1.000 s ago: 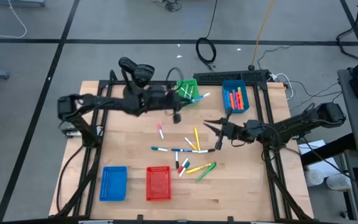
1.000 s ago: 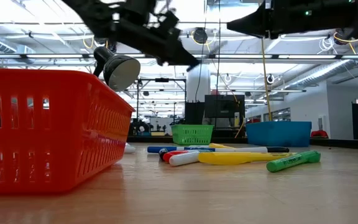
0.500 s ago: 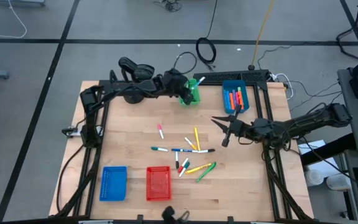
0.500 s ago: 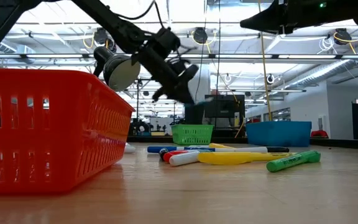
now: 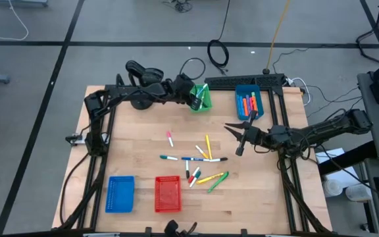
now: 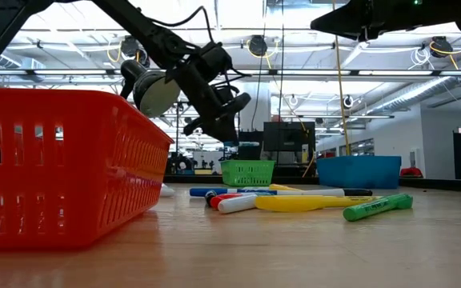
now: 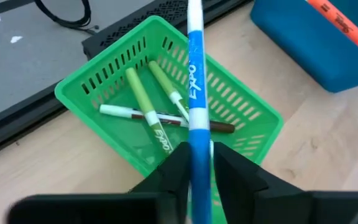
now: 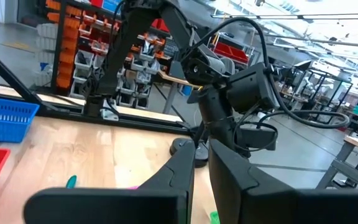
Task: Pick & Place Markers
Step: Put the light blue thin dry erase marker into the green bin, then put the blue thin dry erase marker into the green bin
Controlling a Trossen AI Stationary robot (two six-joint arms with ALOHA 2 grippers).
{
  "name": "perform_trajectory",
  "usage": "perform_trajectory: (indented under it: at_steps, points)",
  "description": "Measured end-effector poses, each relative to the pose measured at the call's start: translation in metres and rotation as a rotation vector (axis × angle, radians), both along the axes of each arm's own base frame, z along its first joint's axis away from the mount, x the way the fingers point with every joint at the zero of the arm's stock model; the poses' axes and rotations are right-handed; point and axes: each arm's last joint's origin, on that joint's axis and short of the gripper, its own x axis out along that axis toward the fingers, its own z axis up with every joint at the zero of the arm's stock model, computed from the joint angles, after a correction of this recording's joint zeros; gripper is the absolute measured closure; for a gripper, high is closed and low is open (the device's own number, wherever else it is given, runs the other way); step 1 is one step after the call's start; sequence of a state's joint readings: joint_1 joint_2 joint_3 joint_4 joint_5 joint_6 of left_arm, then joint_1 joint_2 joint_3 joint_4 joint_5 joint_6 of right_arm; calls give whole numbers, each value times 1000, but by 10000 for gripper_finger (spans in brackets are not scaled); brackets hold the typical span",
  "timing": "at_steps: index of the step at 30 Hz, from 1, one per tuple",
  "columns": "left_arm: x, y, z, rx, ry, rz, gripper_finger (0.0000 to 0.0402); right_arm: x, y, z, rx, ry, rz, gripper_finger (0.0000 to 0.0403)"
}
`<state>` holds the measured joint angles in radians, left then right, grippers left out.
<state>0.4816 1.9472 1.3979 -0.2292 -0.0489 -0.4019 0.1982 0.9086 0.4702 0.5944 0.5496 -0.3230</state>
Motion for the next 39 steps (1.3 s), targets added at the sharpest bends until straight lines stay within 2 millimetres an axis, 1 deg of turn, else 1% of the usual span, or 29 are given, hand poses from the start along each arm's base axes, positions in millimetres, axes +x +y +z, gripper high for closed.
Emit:
perform_trajectory:
  at_steps: [5, 11, 14, 16, 18, 21, 24, 28, 30, 32, 34, 36, 38, 39]
  points:
    - [0, 0, 0, 4, -1, 3, 291, 1, 0, -1, -1, 5, 0, 369]
    - [0, 0, 0, 23, 11, -23, 271, 1, 0, -1, -1, 8, 0, 369]
    - [-1, -3, 5, 35, 12, -150, 266, 1, 0, -2, -2, 10, 0, 369]
    - [-1, -8, 15, 41, -24, -289, 264, 1, 0, -2, -2, 13, 0, 369]
    - [-2, -18, 28, 26, -73, -410, 265, 1, 0, -2, -3, 17, 1, 369]
    - [1, -41, 37, 9, -92, -532, 273, 1, 0, -2, -4, 17, 0, 369]
    - [8, -75, 40, 63, -45, -687, 283, 1, 0, -3, 0, 20, 1, 369]
    - [16, -129, 34, 139, 38, -943, 292, 1, 0, -3, 14, 17, 2, 369]
    - [18, -159, 31, 195, 80, -1077, 293, 1, 0, -3, 15, 17, 2, 369]
    - [18, -190, 28, 264, 124, -1175, 291, 1, 0, -3, 16, 17, 2, 369]
    - [16, -218, 23, 326, 172, -1219, 283, 1, 0, -3, 16, 16, 2, 369]
    - [15, -240, 20, 403, 190, -1199, 270, 1, 0, -3, 17, 16, 2, 369]
    - [18, -254, 15, 472, 173, -1141, 253, 1, 0, -3, 17, 16, 2, 369]
    - [18, -258, 11, 487, 165, -1116, 243, 1, 0, -3, 17, 16, 2, 369]
